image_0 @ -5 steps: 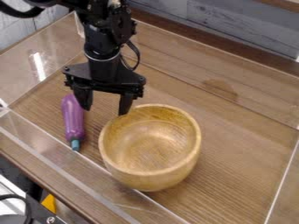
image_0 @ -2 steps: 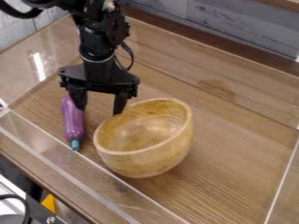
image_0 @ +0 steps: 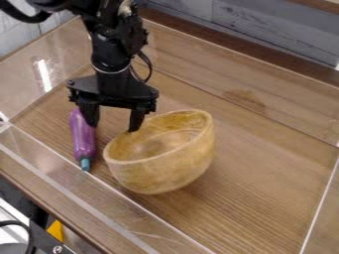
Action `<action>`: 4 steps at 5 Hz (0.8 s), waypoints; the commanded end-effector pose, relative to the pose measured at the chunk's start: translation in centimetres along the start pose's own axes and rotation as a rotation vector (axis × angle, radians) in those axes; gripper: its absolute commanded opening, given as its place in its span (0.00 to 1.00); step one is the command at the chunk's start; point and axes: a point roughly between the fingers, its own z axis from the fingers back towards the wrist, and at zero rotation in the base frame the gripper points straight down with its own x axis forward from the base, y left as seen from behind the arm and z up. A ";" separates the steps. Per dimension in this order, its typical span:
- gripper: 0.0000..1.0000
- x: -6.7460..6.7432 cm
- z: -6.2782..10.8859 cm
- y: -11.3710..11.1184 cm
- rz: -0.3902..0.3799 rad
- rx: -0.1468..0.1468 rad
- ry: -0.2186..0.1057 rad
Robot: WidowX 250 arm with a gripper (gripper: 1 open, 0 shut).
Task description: Remove the purple eggplant from inside the brown bowl and put it on the table
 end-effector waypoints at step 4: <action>1.00 0.8 -0.1 -0.3 0.017 -0.003 -0.025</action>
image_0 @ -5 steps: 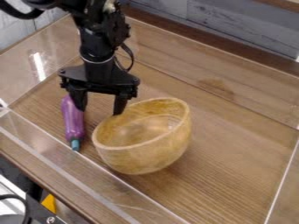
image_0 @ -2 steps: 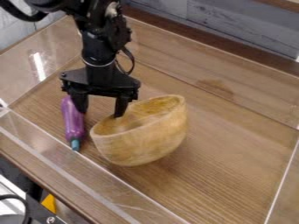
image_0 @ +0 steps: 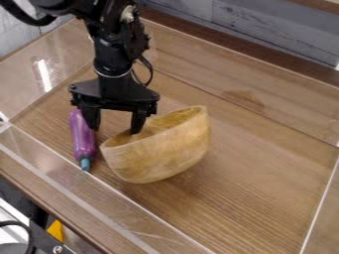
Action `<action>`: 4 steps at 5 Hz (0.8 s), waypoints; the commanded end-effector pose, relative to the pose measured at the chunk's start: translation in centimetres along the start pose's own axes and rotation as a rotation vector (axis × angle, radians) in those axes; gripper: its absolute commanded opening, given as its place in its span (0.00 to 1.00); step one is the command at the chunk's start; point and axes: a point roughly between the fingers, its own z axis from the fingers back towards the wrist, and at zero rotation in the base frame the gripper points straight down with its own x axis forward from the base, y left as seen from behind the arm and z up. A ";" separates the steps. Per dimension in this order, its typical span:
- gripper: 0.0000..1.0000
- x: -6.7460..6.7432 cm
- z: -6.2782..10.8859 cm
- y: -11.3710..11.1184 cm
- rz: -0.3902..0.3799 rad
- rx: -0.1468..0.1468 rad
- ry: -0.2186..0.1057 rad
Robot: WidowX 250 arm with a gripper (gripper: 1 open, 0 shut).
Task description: Remove the purple eggplant from inside the brown bowl and put it on the table
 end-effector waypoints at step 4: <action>1.00 0.8 0.0 -0.7 -0.013 -0.009 -0.030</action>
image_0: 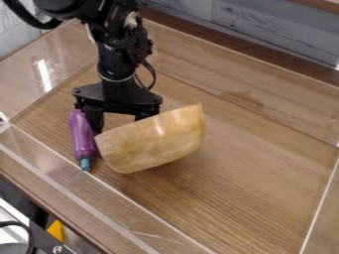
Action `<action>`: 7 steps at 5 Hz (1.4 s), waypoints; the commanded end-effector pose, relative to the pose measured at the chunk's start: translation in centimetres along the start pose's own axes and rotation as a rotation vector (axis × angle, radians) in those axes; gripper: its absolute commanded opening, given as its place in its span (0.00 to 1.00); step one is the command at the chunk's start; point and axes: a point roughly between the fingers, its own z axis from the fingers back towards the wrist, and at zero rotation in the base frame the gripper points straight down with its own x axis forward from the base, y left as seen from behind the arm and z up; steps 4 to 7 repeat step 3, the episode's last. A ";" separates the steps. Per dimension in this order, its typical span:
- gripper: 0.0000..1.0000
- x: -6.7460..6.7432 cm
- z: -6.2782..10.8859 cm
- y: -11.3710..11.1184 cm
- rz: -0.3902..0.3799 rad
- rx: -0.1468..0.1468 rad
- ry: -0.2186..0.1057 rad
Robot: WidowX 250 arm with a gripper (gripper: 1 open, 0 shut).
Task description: Remove the purple eggplant from inside the brown bowl and put it on the table
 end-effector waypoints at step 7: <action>0.00 0.5 0.5 -0.6 -0.034 -0.008 -0.037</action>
